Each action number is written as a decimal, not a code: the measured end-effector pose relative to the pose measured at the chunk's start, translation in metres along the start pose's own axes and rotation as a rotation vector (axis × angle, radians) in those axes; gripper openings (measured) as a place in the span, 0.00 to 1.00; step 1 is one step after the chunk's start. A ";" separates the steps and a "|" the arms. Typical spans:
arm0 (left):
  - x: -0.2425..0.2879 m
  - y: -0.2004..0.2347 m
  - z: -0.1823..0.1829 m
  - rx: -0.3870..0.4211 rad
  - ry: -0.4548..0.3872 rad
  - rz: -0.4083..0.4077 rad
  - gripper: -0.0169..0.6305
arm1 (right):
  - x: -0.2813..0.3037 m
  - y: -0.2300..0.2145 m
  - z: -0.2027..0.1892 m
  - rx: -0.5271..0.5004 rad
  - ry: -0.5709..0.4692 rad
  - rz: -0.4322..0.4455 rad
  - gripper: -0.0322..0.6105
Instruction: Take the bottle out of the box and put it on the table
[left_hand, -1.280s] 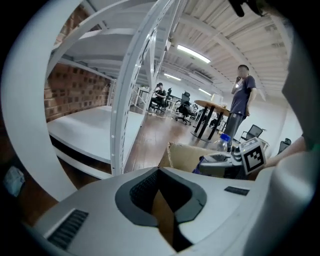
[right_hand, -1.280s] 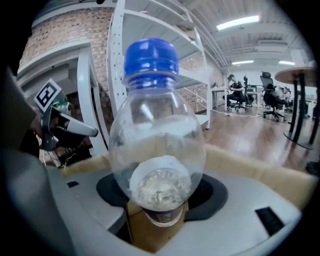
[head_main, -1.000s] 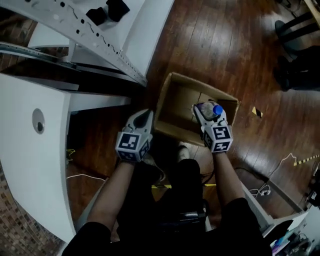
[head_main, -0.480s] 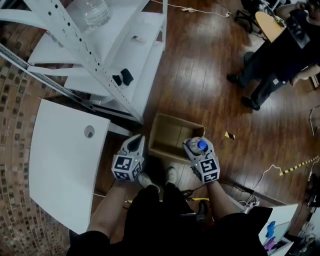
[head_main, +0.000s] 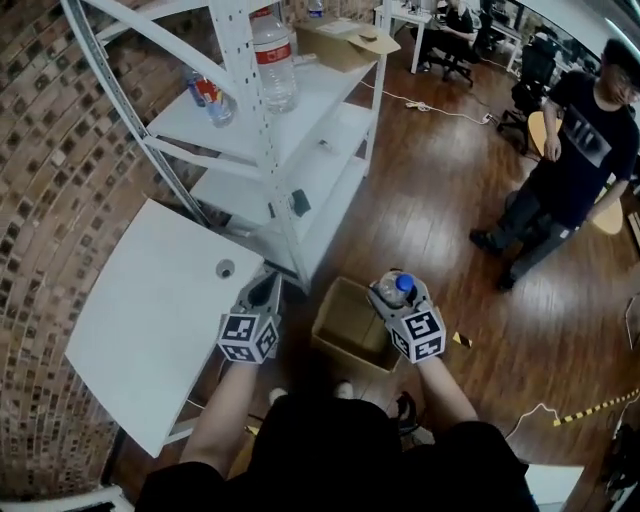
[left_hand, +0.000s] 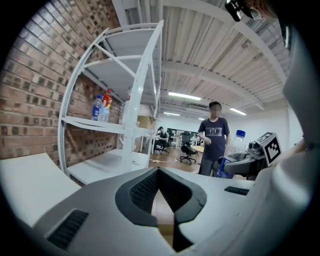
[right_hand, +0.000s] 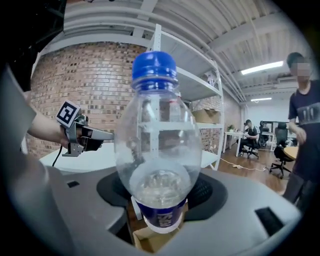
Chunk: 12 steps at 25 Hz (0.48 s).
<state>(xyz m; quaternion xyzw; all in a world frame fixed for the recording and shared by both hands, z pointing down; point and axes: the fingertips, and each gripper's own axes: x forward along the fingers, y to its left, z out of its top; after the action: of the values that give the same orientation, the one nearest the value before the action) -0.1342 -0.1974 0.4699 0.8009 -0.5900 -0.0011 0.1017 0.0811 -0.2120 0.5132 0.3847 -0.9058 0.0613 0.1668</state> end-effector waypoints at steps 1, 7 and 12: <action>-0.011 0.010 0.004 0.000 -0.009 0.024 0.01 | 0.006 0.008 0.006 -0.004 -0.006 0.020 0.48; -0.077 0.090 0.034 -0.027 -0.091 0.210 0.01 | 0.058 0.072 0.055 -0.085 -0.048 0.177 0.48; -0.154 0.161 0.048 -0.022 -0.132 0.348 0.01 | 0.110 0.157 0.090 -0.150 -0.065 0.312 0.48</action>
<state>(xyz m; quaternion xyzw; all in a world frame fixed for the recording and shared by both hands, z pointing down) -0.3393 -0.1050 0.4309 0.6837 -0.7251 -0.0424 0.0702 -0.1257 -0.1980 0.4703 0.2280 -0.9613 0.0063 0.1543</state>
